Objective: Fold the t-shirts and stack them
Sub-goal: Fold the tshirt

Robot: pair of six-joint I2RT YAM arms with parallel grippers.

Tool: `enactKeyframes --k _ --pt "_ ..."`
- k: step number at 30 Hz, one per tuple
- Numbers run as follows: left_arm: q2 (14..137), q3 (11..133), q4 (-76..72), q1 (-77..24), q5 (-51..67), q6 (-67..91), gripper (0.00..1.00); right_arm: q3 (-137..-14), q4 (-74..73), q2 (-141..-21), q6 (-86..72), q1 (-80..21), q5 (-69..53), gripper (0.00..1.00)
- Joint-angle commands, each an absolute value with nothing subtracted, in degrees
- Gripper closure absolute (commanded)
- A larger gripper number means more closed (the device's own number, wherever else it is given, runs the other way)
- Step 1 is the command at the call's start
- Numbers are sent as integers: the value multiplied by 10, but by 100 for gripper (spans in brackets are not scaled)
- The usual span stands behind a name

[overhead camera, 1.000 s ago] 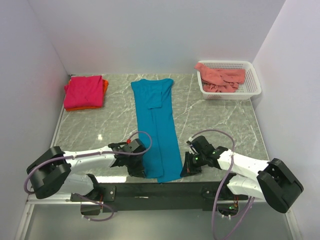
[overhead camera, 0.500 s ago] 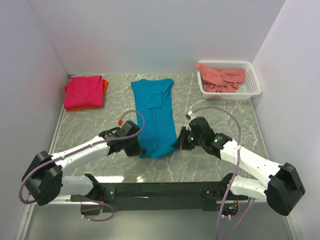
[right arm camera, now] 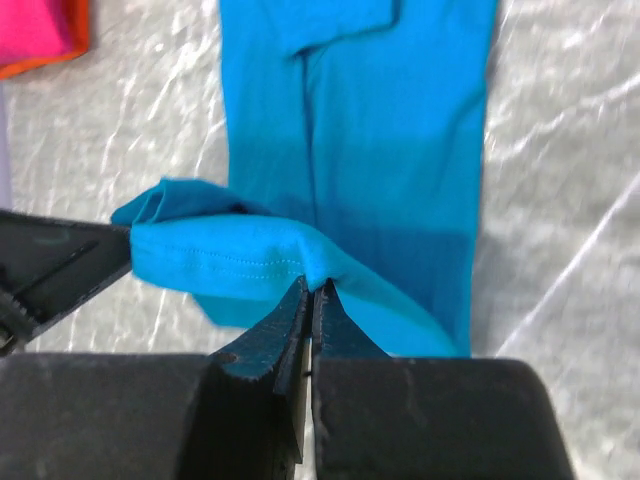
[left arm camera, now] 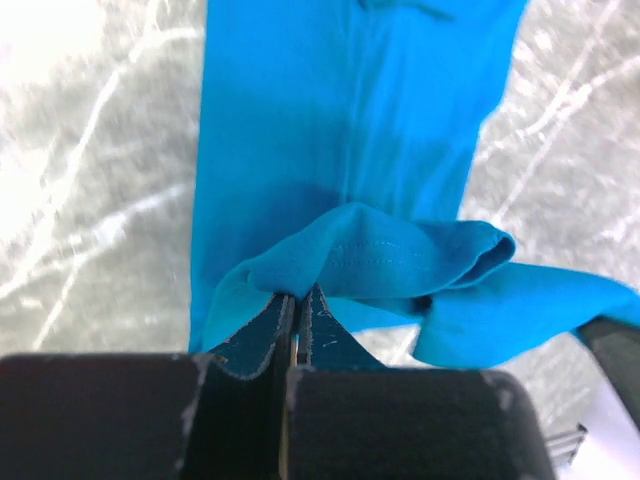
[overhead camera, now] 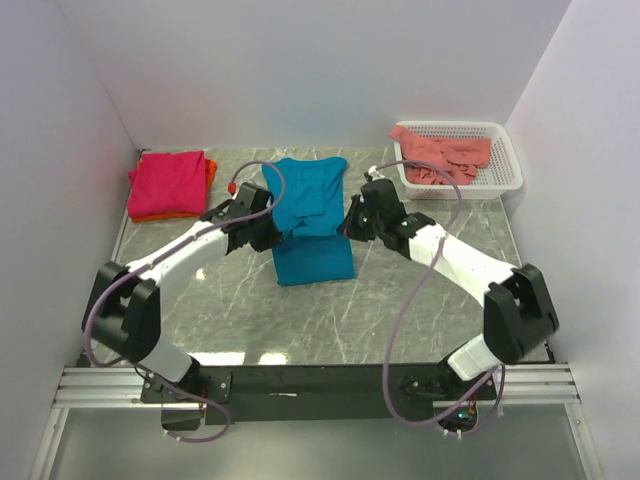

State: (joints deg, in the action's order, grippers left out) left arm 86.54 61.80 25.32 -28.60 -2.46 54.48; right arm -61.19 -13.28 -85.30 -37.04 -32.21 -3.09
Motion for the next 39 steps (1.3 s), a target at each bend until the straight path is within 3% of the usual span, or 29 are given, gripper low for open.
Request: enactKeyframes --k 1,14,31,32,33,36,38,39 --pt "900 670 250 -270 -30 510 99 -670 -113 -911 -348 -303 -43 100" --pt "1020 736 231 -231 -11 475 99 -792 -133 -1059 -352 -272 -84 100" --pt "1122 814 225 -221 -15 433 98 -847 -155 -1142 -378 -247 -69 100" --pt "1127 819 227 -219 -13 432 88 -852 -153 -1144 -377 -246 -71 95" --pt "1130 830 232 -219 -12 426 66 -853 -150 -1147 -378 -245 -77 76" --pt "1131 838 231 -219 -11 423 35 -876 -156 -1156 -360 -239 -115 56" --pt "1112 834 227 -218 -10 422 26 -878 -160 -1149 -342 -240 -124 48" --pt "1103 824 225 -219 -11 421 17 -873 -161 -1143 -338 -239 -126 43"
